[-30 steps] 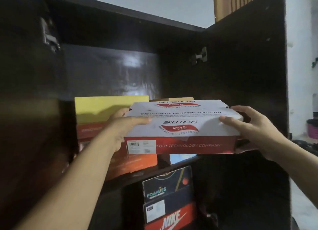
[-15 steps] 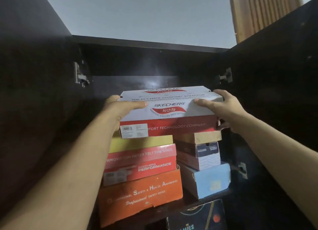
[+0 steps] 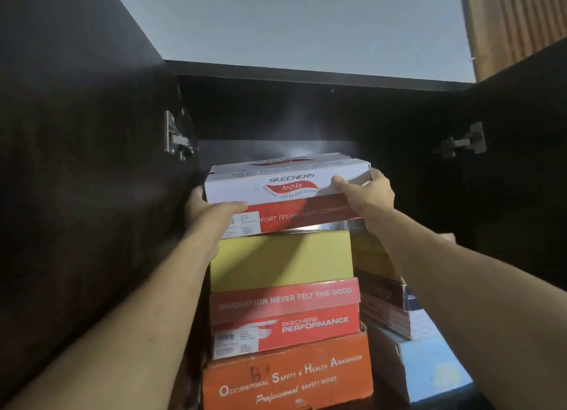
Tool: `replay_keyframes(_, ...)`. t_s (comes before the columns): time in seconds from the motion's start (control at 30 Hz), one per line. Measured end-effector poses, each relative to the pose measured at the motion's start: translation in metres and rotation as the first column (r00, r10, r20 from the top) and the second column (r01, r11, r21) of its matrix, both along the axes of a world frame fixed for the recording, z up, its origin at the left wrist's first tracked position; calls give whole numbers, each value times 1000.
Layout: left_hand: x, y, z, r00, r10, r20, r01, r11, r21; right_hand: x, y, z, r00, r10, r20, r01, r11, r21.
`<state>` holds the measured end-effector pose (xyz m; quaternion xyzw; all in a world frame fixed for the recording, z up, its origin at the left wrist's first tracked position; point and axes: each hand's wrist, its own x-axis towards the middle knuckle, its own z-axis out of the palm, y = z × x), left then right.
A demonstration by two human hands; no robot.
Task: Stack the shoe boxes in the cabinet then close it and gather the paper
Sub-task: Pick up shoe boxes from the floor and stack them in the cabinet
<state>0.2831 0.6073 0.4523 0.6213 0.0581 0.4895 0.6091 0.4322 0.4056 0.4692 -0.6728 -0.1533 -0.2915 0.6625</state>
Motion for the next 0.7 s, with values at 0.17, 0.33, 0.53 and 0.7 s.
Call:
replay_keyframes(0.17,6,17,-5,998,-63,-9,63,998,24,12,29,-8,998,54,-31,-54,999,9)
replay_keyframes(0.33,10,19,-16,999,-16,-43,15,999,-30,23,36,-33,998,47,-51,-51,996,-77)
replay_keyframes(0.53,14,24,-30,997,56,-49,-55,998,21,27,36,-35,999,46,-24,-48,989,-138)
replay_keyframes(0.7,22,22,-36,996,86,-16,-85,994,70,26,26,-37,998,60,-13,-61,987,-149)
